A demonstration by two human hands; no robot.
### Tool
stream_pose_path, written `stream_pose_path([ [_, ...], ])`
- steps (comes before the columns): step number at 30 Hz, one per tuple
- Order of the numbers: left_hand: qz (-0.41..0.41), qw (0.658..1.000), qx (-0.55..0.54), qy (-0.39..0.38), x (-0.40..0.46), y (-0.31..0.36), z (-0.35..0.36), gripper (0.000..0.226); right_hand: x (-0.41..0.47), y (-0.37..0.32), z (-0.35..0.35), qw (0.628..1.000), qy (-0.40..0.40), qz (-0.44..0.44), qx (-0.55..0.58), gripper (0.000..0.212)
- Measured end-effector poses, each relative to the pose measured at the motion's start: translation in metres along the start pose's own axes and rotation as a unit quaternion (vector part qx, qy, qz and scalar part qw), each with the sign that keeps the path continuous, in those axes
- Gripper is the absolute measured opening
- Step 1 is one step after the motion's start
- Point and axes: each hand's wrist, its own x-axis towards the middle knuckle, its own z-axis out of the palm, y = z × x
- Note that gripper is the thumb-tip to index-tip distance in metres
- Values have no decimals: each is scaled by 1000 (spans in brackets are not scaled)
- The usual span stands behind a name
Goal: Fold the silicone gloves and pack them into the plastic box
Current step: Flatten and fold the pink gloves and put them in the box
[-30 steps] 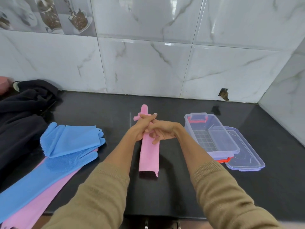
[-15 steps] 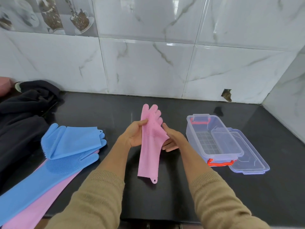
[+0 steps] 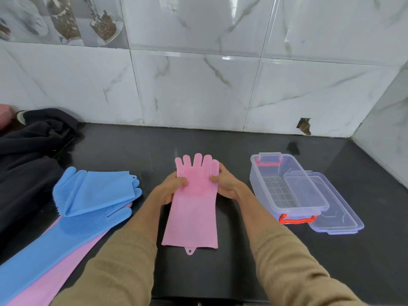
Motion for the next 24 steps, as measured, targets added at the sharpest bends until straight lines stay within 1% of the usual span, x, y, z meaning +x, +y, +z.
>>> stream_pose_path([
  [2,16,996,35,74,5,0,-1,44,3,-5,6,996,38,2,-84,61],
  [4,30,984,53,166,11,-3,-5,36,6,-8,10,982,94,-1,-161,55],
  [6,38,969,59,238,17,-5,-10,27,11,-11,13,953,162,-15,-257,37],
  [8,39,957,69,278,20,-7,-16,21,14,-16,12,909,216,-23,-355,14],
  [9,40,952,79,292,20,-8,-18,20,16,-19,10,897,230,-19,-376,17],
  [10,39,948,92,303,20,-9,-20,20,17,-19,7,894,233,-7,-383,19],
  [11,38,943,105,315,20,-9,-21,21,17,-20,6,899,230,3,-372,19],
  [14,26,929,153,337,19,-9,-23,26,18,-14,5,924,231,5,-306,25],
  [18,27,912,203,355,16,-5,-24,27,22,-9,6,940,246,14,-238,32],
  [21,33,905,212,368,15,-3,-26,26,26,-9,9,946,242,30,-213,34],
  [24,38,904,213,370,16,-3,-28,27,29,-8,13,947,252,24,-197,33],
])
